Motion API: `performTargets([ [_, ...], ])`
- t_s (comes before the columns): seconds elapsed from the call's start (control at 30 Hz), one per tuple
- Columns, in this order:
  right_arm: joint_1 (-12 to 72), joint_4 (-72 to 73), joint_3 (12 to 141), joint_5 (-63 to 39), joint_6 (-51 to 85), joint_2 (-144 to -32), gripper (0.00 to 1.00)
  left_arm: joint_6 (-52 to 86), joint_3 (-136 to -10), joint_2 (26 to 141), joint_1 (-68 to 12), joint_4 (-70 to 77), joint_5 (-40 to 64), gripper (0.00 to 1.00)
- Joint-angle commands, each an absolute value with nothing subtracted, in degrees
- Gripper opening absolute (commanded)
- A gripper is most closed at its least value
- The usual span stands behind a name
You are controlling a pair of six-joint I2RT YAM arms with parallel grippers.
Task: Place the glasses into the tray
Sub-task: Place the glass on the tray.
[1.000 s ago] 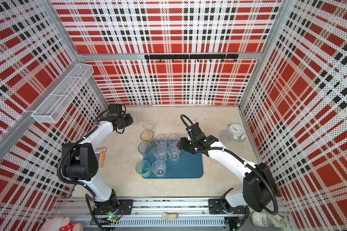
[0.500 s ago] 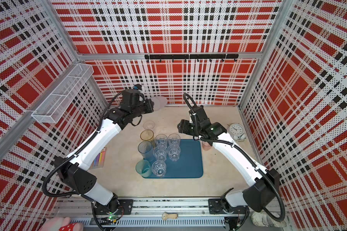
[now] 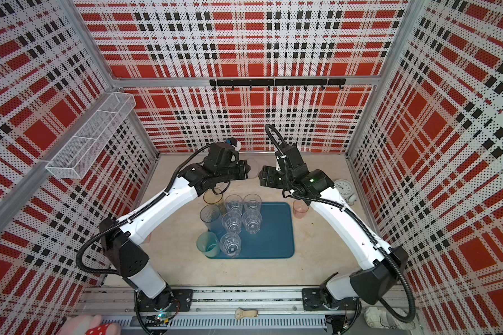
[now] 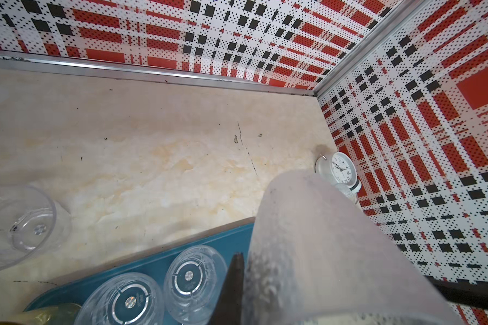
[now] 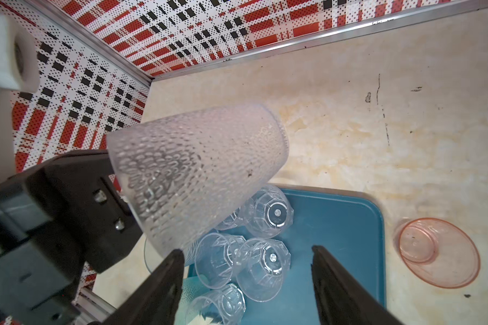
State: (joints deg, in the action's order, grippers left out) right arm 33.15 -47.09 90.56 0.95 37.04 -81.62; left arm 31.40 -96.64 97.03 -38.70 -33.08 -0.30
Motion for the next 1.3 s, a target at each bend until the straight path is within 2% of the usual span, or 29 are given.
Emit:
performTargets([
  [0.0,33.0,-46.7,93.5,1.7,35.7,-83.3,0.74,31.0,-95.7,98.0,-40.0,-33.8,1.8,0.0],
  [0.43,34.1,-48.1,93.9,4.7,35.2,-84.0,0.71,30.7,-95.7,100.6,-40.4,-34.2,0.1,0.0],
  [0.57,35.2,-50.4,95.9,10.6,34.6,-87.3,0.7,31.0,-95.7,100.5,-41.0,-34.5,0.1,0.0],
  [0.93,40.7,-54.2,98.7,27.1,30.4,-94.0,0.54,33.7,-94.5,100.9,-41.4,-32.4,6.3,0.0],
  [1.07,41.4,-54.0,96.7,28.7,30.7,-94.0,0.38,34.2,-94.6,101.0,-41.3,-31.5,7.5,0.0],
  [1.27,41.4,-53.3,94.7,29.0,30.9,-94.1,0.19,34.2,-95.2,100.6,-41.3,-31.5,7.9,0.04],
])
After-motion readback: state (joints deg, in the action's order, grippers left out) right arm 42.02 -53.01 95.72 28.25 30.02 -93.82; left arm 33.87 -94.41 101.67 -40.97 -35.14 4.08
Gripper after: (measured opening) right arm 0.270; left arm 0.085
